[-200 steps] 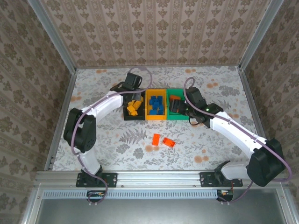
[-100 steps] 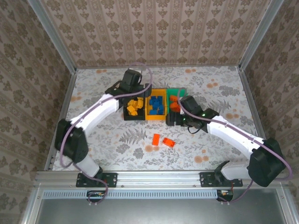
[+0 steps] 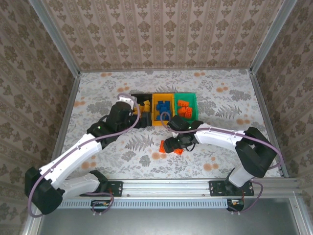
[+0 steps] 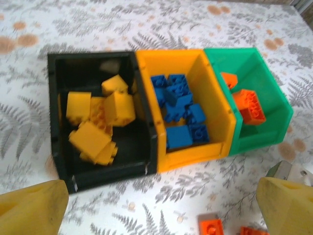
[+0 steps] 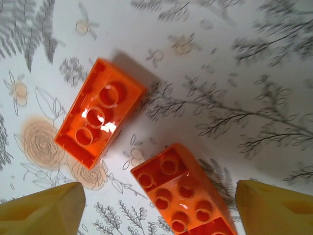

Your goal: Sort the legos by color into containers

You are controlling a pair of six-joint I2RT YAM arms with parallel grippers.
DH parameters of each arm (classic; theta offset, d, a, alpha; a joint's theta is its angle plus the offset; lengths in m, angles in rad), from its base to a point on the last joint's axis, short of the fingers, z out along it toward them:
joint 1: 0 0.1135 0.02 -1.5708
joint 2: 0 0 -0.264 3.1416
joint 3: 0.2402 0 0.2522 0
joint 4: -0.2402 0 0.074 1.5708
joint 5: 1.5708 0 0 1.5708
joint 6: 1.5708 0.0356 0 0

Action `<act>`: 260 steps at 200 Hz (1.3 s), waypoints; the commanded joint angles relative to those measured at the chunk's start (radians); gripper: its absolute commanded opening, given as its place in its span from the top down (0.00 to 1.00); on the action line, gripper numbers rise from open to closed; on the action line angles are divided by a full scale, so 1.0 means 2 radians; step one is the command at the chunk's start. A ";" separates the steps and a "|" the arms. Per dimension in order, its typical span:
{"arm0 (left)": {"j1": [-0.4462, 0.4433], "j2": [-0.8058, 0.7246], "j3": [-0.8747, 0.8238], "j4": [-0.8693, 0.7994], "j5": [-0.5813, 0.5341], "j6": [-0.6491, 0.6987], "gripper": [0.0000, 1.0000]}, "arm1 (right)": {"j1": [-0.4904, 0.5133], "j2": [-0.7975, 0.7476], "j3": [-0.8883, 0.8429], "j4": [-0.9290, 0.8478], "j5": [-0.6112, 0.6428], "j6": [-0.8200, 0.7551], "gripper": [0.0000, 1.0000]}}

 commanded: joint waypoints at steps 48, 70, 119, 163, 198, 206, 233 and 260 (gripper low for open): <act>0.000 -0.049 -0.062 -0.027 -0.021 -0.050 0.00 | 0.042 0.035 -0.005 -0.045 0.075 0.010 0.41; 0.000 -0.049 -0.066 -0.026 -0.019 -0.053 0.00 | 0.049 0.048 -0.002 -0.048 0.100 0.013 0.43; -0.001 -0.053 -0.074 -0.026 -0.014 -0.053 0.00 | 0.048 0.029 -0.006 -0.044 0.121 0.022 0.65; -0.004 -0.050 -0.099 -0.012 0.002 -0.062 0.00 | -0.007 -0.072 0.030 -0.070 0.147 0.011 0.71; -0.021 -0.046 -0.118 -0.005 0.000 -0.070 0.00 | -0.098 -0.080 0.092 -0.059 0.154 0.010 0.72; -0.027 -0.044 -0.120 -0.005 -0.004 -0.073 0.00 | -0.114 -0.066 0.111 -0.054 0.156 0.012 0.72; -0.046 -0.039 -0.132 -0.006 -0.010 -0.087 0.00 | -0.153 0.005 0.178 -0.042 0.175 0.018 0.71; -0.056 -0.039 -0.149 -0.001 -0.009 -0.102 0.00 | -0.173 0.080 0.243 -0.048 0.183 0.021 0.70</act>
